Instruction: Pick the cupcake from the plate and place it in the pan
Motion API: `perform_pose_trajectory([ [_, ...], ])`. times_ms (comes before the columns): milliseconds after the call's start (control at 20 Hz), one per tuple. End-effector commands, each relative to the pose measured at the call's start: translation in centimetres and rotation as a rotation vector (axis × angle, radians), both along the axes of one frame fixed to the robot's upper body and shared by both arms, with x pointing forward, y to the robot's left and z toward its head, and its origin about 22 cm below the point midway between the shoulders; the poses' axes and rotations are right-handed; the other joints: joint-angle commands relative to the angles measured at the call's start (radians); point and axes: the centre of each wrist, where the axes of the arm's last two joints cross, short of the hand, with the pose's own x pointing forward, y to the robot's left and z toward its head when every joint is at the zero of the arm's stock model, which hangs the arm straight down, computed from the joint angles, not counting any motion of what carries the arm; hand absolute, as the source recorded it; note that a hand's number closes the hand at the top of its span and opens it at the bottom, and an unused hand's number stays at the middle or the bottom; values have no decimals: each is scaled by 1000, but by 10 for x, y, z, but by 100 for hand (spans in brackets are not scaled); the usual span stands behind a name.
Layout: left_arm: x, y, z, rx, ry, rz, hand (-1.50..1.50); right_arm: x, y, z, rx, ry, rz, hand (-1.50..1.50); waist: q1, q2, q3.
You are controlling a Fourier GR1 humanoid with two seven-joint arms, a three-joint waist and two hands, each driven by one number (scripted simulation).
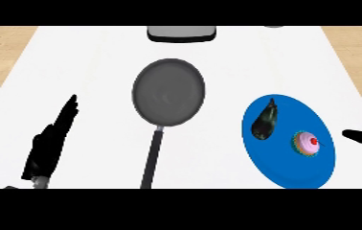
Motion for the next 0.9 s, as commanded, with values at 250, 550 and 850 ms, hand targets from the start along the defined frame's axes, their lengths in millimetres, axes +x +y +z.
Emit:
perform_pose_trajectory([
  [250,-4,-6,4,11,12,-12,0,-24,-50,59,-373,247,245,-150,9,2,1],
  [550,8,-8,6,11,13,-15,0,2,-17,83,-406,367,482,-150,14,4,0],
  [850,-23,-15,-2,7,23,-18,0,27,17,102,-447,445,566,-150,26,4,0],
])
